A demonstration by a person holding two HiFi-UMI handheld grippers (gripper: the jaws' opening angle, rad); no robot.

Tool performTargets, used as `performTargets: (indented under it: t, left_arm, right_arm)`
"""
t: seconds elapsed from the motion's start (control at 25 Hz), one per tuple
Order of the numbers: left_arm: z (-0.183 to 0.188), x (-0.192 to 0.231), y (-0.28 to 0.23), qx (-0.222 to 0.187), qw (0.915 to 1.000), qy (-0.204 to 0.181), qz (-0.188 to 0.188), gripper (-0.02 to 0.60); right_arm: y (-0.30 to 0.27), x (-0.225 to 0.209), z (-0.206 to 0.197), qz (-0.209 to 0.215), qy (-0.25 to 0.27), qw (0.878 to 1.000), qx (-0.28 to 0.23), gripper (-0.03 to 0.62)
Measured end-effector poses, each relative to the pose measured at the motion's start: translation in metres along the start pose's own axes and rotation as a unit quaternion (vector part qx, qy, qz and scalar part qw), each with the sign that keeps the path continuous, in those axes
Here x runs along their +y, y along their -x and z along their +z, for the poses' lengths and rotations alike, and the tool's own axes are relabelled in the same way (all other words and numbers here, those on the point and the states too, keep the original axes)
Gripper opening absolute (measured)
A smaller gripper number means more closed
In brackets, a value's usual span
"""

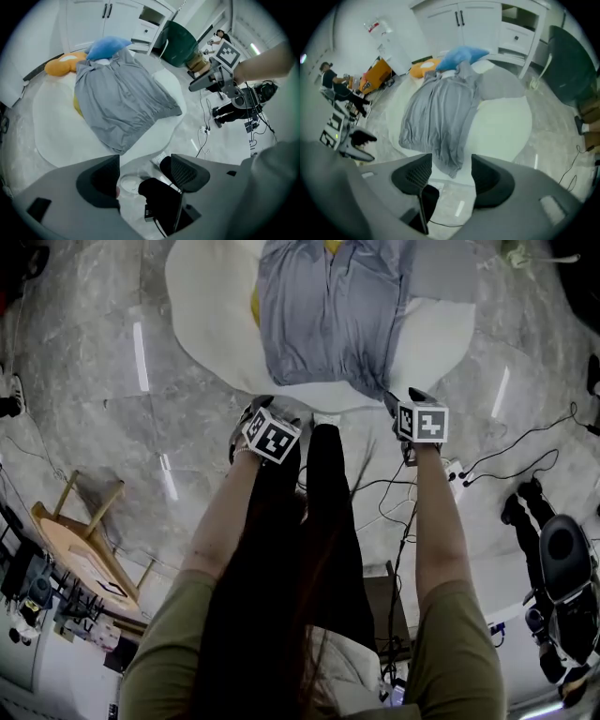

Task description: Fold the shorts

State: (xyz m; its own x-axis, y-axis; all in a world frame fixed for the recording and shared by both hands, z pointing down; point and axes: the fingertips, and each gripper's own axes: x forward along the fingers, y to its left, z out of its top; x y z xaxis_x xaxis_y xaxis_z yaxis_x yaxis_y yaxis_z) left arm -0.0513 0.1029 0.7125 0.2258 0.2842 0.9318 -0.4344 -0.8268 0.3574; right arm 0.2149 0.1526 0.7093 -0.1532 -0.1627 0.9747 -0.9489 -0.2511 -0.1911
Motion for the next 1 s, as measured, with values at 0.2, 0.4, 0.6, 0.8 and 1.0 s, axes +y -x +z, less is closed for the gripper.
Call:
performTargets:
  t: [0.2, 0.4, 0.6, 0.8, 1.0]
  left_arm:
    - [0.013, -0.041, 0.004, -0.04, 0.9987, 0.024, -0.019, 0.327]
    - [0.041, -0.087, 0.016, -0.095, 0.9923, 0.064, -0.046, 0.327]
    - [0.075, -0.113, 0.018, -0.119, 0.9909, 0.049, -0.041, 0.327]
    - [0.116, -0.144, -0.017, -0.128, 0.9881, 0.076, -0.04, 0.327]
    - [0.156, -0.164, -0.064, -0.135, 0.9861, 0.089, -0.036, 0.327]
  right_arm:
    - [0.05, -0.016, 0.091, 0.016, -0.103, 0.984, -0.145, 0.253]
    - [0.07, -0.031, 0.166, 0.035, -0.092, 0.974, -0.202, 0.253]
    - [0.054, -0.059, 0.213, 0.015, -0.05, 0.982, -0.181, 0.252]
    - [0.02, -0.078, 0.253, 0.026, 0.005, 0.988, -0.151, 0.252]
    - [-0.026, -0.101, 0.279, 0.027, 0.042, 0.991, -0.123, 0.25]
